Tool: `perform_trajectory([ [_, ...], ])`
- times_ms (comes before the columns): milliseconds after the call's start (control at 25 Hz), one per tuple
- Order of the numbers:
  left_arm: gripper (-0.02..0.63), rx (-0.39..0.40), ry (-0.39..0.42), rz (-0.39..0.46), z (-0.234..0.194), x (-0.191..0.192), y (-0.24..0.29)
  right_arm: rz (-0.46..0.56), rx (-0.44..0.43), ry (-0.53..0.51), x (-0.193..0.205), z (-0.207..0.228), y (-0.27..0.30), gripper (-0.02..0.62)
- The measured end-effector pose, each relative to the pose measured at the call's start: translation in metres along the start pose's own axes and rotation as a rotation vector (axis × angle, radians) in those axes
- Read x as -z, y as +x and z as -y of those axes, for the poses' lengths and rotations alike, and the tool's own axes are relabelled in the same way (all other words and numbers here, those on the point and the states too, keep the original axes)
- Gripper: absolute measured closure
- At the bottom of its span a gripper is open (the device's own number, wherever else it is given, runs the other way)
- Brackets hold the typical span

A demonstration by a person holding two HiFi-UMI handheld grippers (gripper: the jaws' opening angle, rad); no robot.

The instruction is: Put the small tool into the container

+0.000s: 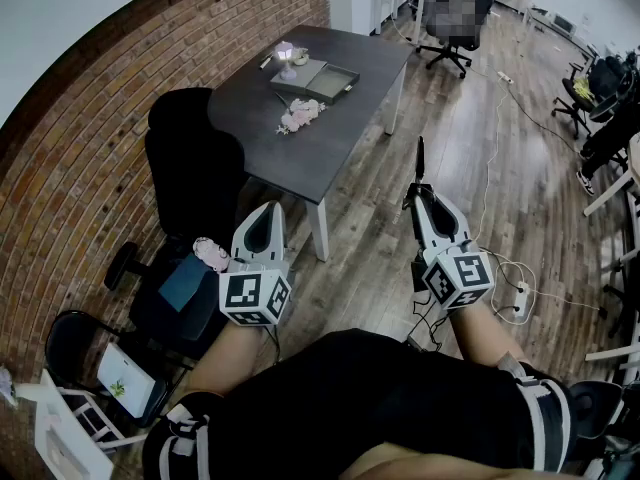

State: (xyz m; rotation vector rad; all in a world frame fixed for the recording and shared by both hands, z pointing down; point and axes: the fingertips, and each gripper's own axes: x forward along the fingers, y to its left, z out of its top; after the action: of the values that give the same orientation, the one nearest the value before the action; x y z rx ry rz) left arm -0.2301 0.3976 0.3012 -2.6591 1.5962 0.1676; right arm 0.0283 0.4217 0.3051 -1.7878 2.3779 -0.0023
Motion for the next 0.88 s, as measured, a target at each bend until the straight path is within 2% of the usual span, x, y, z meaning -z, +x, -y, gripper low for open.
perform_trajectory([
  [600,0.597,0.001,0.003,-0.01,-0.0077,0.0005,-0.004,-0.006,-0.003,-0.012,-0.0001,-0.0024,0.0074,0.512],
  [880,0.597,0.013,0.011,0.001,-0.0097,-0.0033,-0.0087,-0.002,0.032,-0.03,-0.0021,-0.004,0.0047,0.512],
])
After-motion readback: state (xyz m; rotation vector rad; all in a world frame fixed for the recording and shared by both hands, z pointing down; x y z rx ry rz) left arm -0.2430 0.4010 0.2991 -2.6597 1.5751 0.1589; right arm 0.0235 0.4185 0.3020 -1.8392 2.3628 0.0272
